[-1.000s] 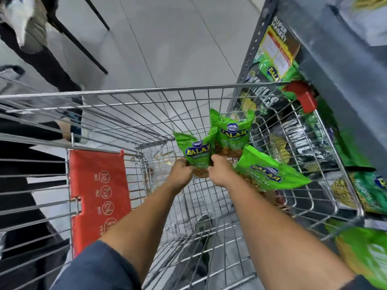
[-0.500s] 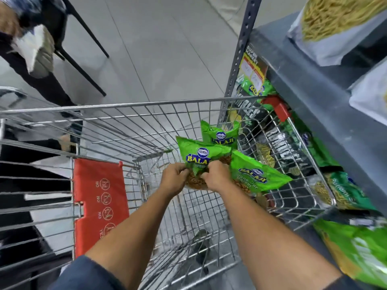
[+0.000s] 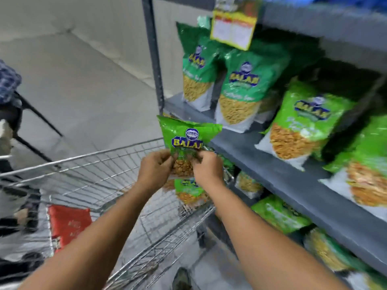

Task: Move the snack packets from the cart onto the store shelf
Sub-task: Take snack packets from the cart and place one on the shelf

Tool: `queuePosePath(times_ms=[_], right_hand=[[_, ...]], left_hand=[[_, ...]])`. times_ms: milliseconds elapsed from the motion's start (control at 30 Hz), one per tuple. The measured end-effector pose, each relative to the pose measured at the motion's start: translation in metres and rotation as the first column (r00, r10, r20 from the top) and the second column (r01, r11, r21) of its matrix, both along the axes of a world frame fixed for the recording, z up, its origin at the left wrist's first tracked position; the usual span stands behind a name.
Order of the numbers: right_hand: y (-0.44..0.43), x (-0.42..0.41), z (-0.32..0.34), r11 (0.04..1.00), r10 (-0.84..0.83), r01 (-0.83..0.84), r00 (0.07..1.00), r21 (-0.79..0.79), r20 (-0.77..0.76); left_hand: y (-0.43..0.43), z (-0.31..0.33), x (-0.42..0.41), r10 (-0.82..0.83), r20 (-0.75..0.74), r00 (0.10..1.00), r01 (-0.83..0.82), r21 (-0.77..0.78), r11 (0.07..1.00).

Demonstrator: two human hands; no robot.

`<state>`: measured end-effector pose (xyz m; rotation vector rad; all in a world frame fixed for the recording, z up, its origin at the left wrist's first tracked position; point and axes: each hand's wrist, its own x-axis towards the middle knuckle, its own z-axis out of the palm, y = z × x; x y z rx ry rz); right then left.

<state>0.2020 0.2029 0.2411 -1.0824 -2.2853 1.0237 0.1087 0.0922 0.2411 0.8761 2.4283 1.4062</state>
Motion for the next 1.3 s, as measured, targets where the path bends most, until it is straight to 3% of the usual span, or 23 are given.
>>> queuePosePath(times_ms=[133,367,667,833,967,1033,1133,1200,1300], right_hand=[[0.039,0.059,0.039,0.971,-0.171,0.183,0.981,0.153,-0.089],[0.094,0.136,0.047,0.876,-0.441,0.45,0.893,0.171,-0.091],[0.126,0.141,0.018,0.803,-0.525,0.547,0.837,0.238,-0.153],[0.126,0.14,0.011,0.788,-0.531,0.565,0.825,0.245,-0.196],[0.122,0.139,0.01,0.823,-0.493,0.537,0.837,0.185,-0.236],[0.109,0.14,0.012,0.821,-0.472,0.556,0.788,0.13,-0.395],[0.075,0.134,0.005,0.773,-0.374,0.582,0.739,0.252,-0.561],[0.052,0.12,-0.007,0.834,-0.241,0.468,0.785,0.292,-0.571],[0.032,0.081,-0.029,0.953,-0.082,0.205,0.883,0.223,-0.462]], left_hand=[[0.06,0.037,0.043,-0.214,0.009,0.977,0.212,0.121,0.97],[0.153,0.035,0.103,-0.415,0.004,0.91,0.41,0.136,0.902],[0.199,-0.002,0.104,-0.446,0.151,0.882,0.41,0.219,0.885],[0.2,-0.003,0.099,-0.467,0.112,0.877,0.437,0.215,0.873],[0.188,0.0,0.095,-0.613,0.237,0.754,0.542,0.305,0.783],[0.174,-0.003,0.081,-0.569,0.287,0.771,0.476,0.336,0.813],[0.138,-0.017,0.04,-0.379,0.272,0.885,0.317,0.244,0.916],[0.109,-0.035,0.003,-0.233,0.216,0.948,0.205,0.142,0.968],[0.065,-0.066,-0.044,-0.07,0.258,0.964,0.067,0.022,0.998]])
